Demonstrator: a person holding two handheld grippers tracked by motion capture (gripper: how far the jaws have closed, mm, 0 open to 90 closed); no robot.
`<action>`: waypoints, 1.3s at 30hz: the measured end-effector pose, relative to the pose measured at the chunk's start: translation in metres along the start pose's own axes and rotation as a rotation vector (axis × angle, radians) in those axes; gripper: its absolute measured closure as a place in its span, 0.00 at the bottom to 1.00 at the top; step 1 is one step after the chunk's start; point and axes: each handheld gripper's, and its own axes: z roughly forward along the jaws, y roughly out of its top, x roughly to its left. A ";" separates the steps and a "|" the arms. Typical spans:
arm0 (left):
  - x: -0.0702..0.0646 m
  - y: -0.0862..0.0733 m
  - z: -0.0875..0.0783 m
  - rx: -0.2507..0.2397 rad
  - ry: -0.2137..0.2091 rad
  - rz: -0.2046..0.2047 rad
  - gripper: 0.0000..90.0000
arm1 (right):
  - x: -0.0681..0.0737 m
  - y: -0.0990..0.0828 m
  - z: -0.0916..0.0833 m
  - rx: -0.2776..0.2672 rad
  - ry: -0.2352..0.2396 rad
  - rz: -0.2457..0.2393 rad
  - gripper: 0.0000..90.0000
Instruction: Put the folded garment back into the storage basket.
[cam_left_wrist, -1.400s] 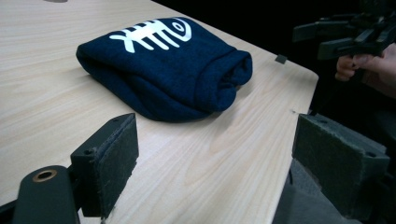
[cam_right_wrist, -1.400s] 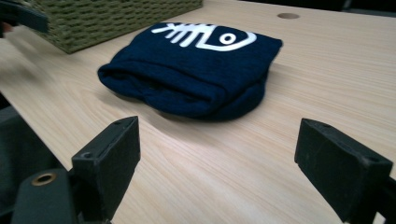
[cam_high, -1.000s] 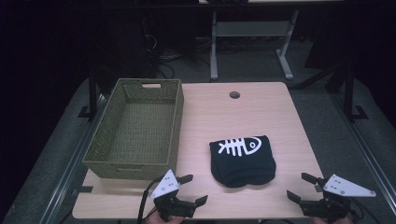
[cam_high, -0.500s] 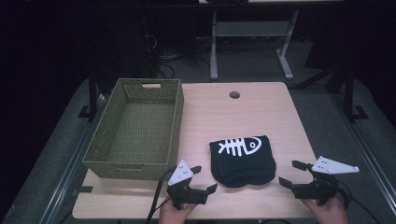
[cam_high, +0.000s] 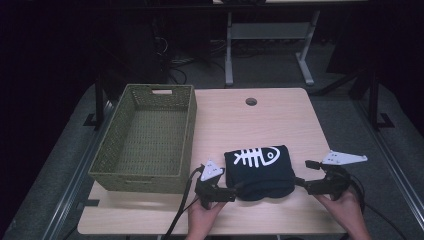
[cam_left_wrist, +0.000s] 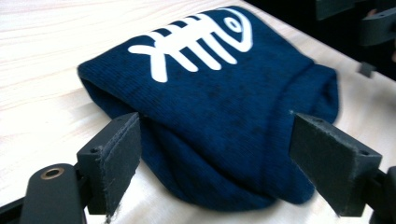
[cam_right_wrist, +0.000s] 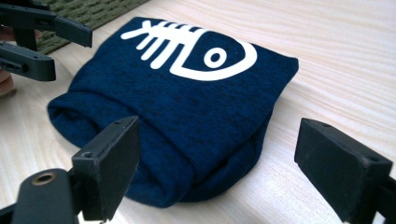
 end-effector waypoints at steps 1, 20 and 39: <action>0.001 0.001 0.002 0.000 0.004 -0.014 0.18 | -0.002 0.001 0.003 0.009 0.002 0.006 0.16; 0.019 0.005 0.030 0.119 0.040 -0.145 0.24 | -0.029 0.016 0.056 0.188 0.045 0.126 0.30; 0.020 0.020 0.040 0.139 -0.006 -0.279 0.79 | -0.028 0.012 0.066 0.229 0.079 0.220 0.82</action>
